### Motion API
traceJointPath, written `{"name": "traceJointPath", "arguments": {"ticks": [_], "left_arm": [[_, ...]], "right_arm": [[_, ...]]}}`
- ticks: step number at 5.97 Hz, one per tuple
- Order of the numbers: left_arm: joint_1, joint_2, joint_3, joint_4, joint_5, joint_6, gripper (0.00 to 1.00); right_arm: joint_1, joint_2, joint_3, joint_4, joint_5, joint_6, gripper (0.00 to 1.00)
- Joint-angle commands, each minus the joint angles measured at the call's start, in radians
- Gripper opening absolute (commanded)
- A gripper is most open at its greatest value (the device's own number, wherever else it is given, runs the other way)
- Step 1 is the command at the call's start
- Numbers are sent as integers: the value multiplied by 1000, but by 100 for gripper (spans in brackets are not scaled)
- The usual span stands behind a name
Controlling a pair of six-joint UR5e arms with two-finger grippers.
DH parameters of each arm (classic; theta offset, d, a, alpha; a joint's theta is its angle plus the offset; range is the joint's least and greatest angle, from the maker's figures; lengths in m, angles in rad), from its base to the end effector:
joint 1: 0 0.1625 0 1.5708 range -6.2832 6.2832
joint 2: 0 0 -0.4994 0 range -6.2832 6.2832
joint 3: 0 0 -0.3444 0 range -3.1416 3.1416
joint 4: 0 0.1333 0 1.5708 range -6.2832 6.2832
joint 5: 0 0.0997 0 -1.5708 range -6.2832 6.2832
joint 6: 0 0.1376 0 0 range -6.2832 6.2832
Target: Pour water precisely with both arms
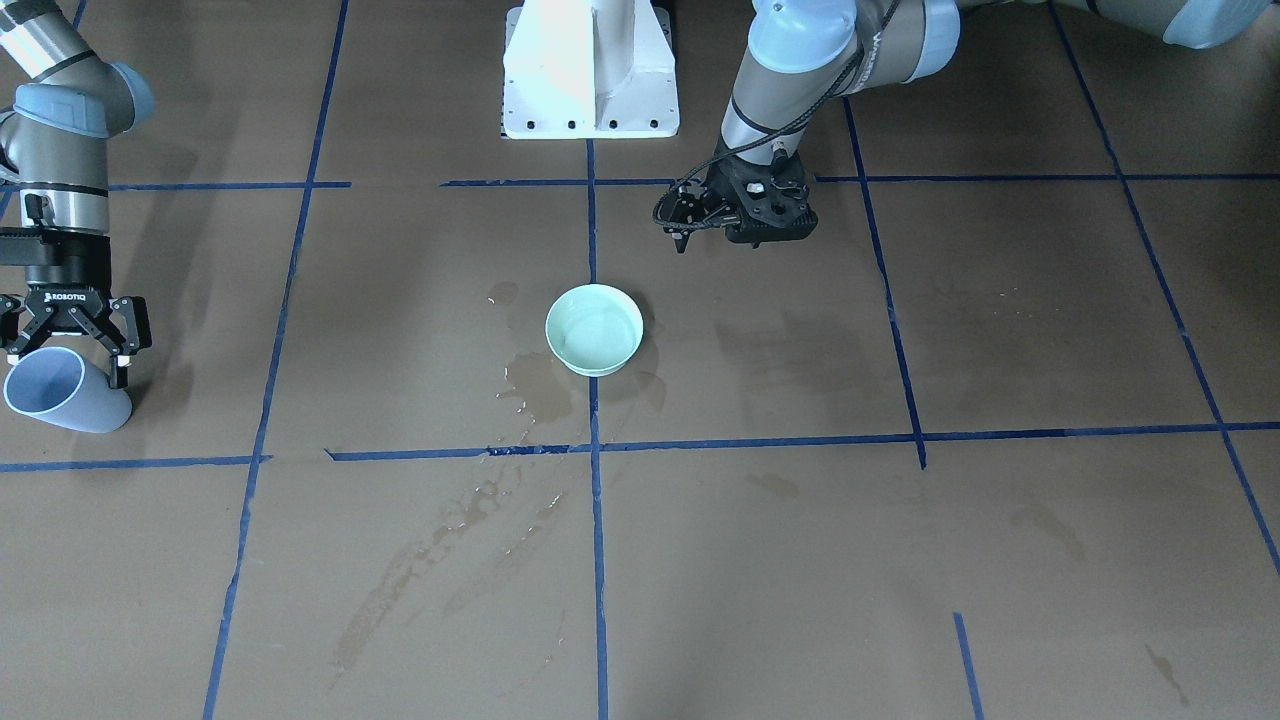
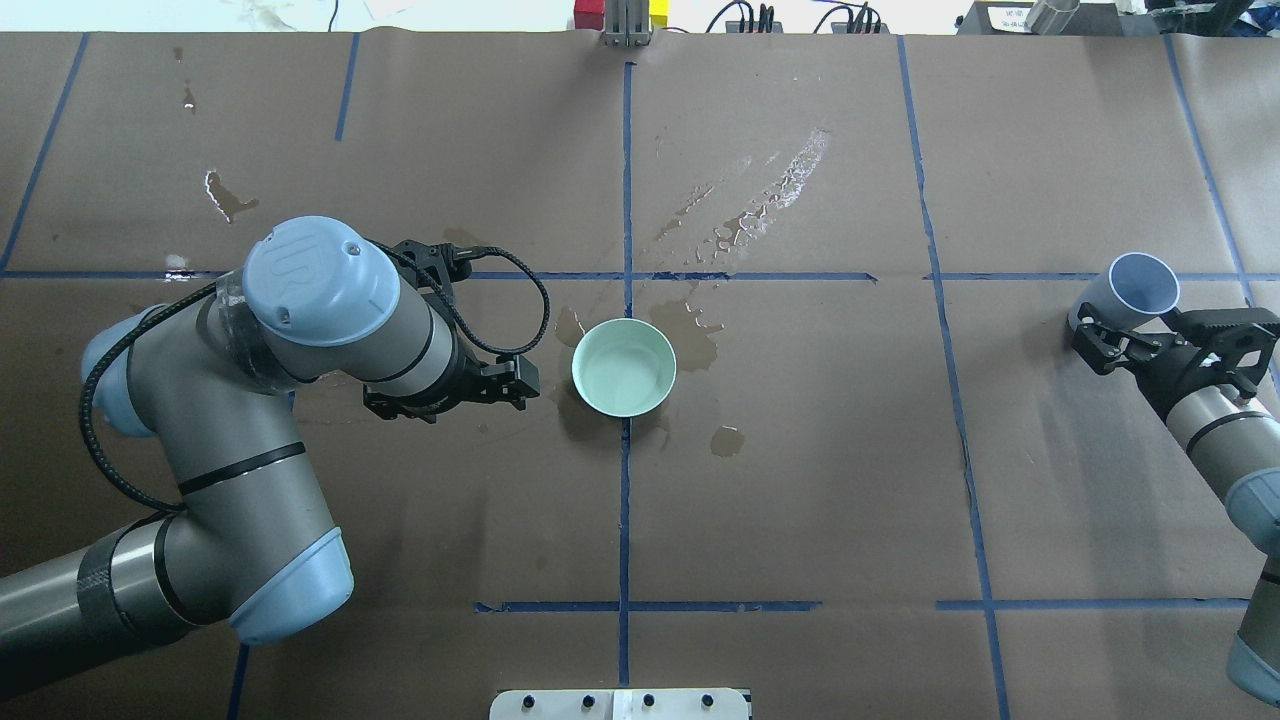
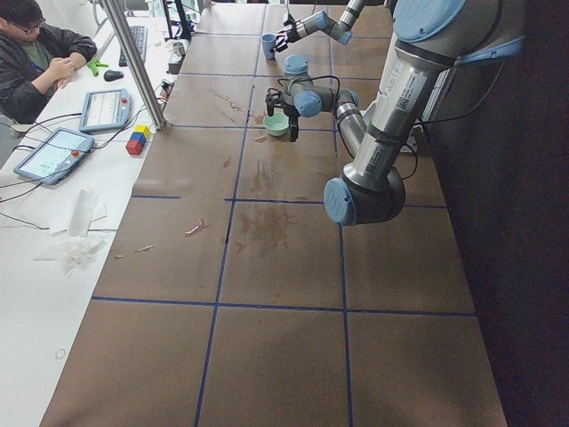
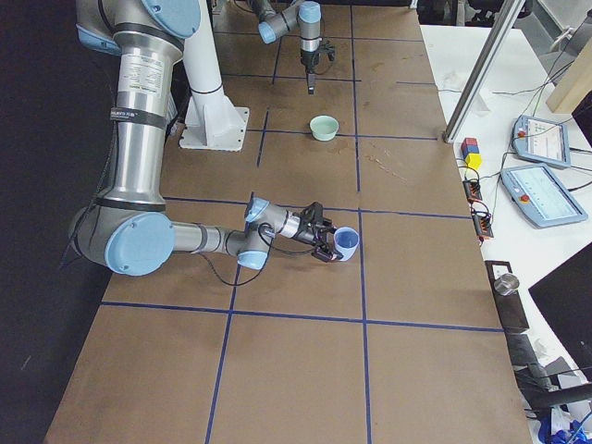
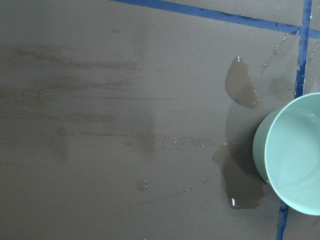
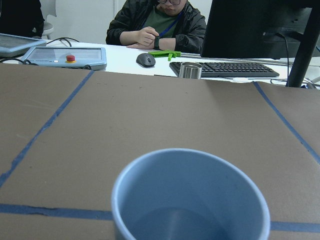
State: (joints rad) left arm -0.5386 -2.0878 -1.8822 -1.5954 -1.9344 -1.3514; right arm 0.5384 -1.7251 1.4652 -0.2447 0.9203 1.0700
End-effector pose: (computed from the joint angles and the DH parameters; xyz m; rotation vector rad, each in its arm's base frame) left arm 0.5079 -0.4018 0.3523 -0.0049 0.9096 -0.1419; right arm -0.2324 -0.3912 0.7101 1.0205 -0.6007 0.3794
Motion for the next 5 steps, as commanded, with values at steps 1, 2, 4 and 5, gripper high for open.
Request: {"name": "traceJointPath", "arguments": {"ticks": [1, 2, 4, 5], "left_arm": [[0, 0, 2, 0, 0, 0, 100], [0, 0, 2, 0, 0, 0, 100], [0, 0, 3, 0, 0, 0, 100], [0, 0, 3, 0, 0, 0, 100]], "right_arm": [[14, 39, -34, 1, -3, 1, 100], [18, 39, -34, 1, -3, 1, 100], [26, 39, -48, 1, -5, 1, 100], [28, 39, -49, 1, -5, -1, 100]]}}
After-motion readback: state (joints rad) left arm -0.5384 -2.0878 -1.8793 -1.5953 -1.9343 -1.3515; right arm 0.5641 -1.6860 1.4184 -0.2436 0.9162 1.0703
